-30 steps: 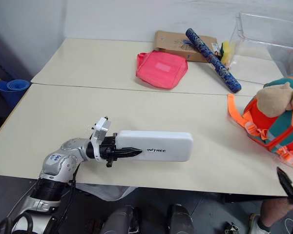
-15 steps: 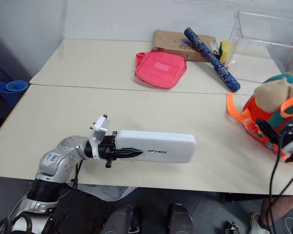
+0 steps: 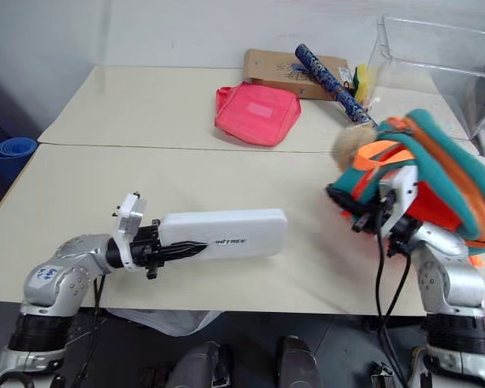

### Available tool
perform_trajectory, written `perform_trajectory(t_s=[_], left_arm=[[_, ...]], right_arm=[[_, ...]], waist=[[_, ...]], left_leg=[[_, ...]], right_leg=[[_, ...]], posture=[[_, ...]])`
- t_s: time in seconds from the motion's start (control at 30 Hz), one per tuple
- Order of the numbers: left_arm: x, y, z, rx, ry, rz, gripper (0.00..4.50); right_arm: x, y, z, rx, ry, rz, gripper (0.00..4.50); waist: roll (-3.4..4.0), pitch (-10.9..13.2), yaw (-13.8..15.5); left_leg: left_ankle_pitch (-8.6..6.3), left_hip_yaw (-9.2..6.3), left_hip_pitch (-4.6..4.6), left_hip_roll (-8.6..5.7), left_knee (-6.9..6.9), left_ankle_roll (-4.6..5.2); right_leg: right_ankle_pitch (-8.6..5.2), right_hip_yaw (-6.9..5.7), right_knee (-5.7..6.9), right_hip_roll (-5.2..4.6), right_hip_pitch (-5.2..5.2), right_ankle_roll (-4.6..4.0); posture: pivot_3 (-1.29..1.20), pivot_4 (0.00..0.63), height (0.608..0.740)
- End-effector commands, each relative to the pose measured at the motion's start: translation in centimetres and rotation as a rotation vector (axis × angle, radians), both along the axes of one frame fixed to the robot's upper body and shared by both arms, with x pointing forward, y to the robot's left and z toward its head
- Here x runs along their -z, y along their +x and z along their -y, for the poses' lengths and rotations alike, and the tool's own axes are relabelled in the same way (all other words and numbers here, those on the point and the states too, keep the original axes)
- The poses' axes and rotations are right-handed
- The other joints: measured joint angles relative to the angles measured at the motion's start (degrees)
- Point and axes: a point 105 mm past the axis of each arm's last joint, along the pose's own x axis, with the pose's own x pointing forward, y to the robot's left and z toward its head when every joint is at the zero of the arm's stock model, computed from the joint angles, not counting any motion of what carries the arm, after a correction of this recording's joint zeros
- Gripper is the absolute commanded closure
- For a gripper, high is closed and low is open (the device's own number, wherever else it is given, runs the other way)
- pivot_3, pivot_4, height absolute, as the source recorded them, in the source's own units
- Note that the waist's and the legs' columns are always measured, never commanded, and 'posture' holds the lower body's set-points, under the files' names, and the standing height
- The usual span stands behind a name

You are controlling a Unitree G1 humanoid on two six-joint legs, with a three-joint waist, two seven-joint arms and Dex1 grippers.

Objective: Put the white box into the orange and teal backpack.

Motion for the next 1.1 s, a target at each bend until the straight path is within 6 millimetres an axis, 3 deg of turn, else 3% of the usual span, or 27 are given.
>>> perform_trajectory(t_s=[0.03, 0.17, 0.23, 0.4, 0.5, 0.67, 0.8, 1.1], left_arm=[[-1.1, 0.1, -3.0, -0.091, -0.010, 0.031, 3.25], [-2.4, -0.2, -4.1, -0.126, -0.032, 0.056, 3.25], [-3.1, -0.7, -4.4, -0.120, -0.018, 0.053, 3.25], [-6.3, -1.5, -3.8, -0.051, -0.041, 0.121, 3.25], [-8.3, -0.4, -2.4, -0.048, -0.082, 0.223, 3.25], [-10.7, 2.5, 1.6, -0.005, -0.143, 0.367, 3.25], [-10.6, 4.2, 5.1, 0.069, -0.125, 0.433, 3.25], [-9.8, 6.2, 9.4, 0.176, -0.075, 0.545, 3.25]], right_arm=[[-0.5, -5.1, -3.8, -0.253, 0.000, -0.071, 4.48], [0.3, -8.1, -3.8, -0.318, -0.032, -0.193, 4.48], [0.7, -9.0, -3.0, -0.327, -0.059, -0.302, 4.48], [-0.7, -10.1, 0.4, -0.300, -0.102, -0.411, 4.48], [-0.9, -10.4, 2.1, -0.278, -0.138, -0.463, 4.48], [-0.8, -9.7, 3.6, -0.240, -0.172, -0.477, 4.48], [-0.6, -9.0, 3.9, -0.230, -0.178, -0.456, 4.48], [0.2, -8.8, 3.3, -0.239, -0.173, -0.444, 4.48]], waist=[[0.00, 0.00, 0.06], [-0.03, 0.00, 0.40], [-0.03, 0.00, 0.82], [-0.04, 0.01, 1.46], [-0.02, 0.03, 2.59], [-0.06, 0.04, 3.28], [-0.11, 0.05, 3.20], [-0.26, 0.15, 3.35]], left_leg=[[-0.03, -0.03, -0.01, 0.00, -0.01, 0.00], [-0.32, -0.09, -0.03, -0.04, 0.06, 0.14], [-0.37, -0.08, -0.03, -0.07, 0.09, 0.16], [-0.43, -0.11, -0.04, -0.03, 0.05, 0.04], [-0.39, -0.14, -0.06, -0.04, 0.04, 0.08], [-0.32, -0.12, -0.09, -0.10, 0.12, 0.20], [-0.29, 0.05, -0.11, -0.17, 0.15, 0.27], [-0.20, 0.07, -0.12, -0.17, 0.27, 0.34]], right_leg=[[0.00, 0.00, -0.02, -0.01, -0.01, 0.00], [0.00, 0.00, -0.16, -0.13, 0.07, 0.00], [0.03, 0.03, -0.25, -0.19, 0.11, 0.04], [0.01, 0.01, -0.29, -0.18, 0.07, -0.01], [0.00, -0.02, -0.32, -0.18, 0.10, -0.02], [0.04, -0.09, -0.33, -0.14, 0.16, 0.06], [0.07, -0.07, -0.32, -0.03, 0.14, 0.10], [0.10, -0.11, -0.30, -0.03, 0.16, 0.17]], posture=[[0.00, 0.150, 0.740], [0.00, 0.150, 0.740], [0.00, 0.150, 0.740], [0.00, 0.150, 0.740], [0.00, 0.150, 0.740], [0.00, 0.150, 0.740], [0.00, 0.150, 0.740], [0.00, 0.150, 0.740]])
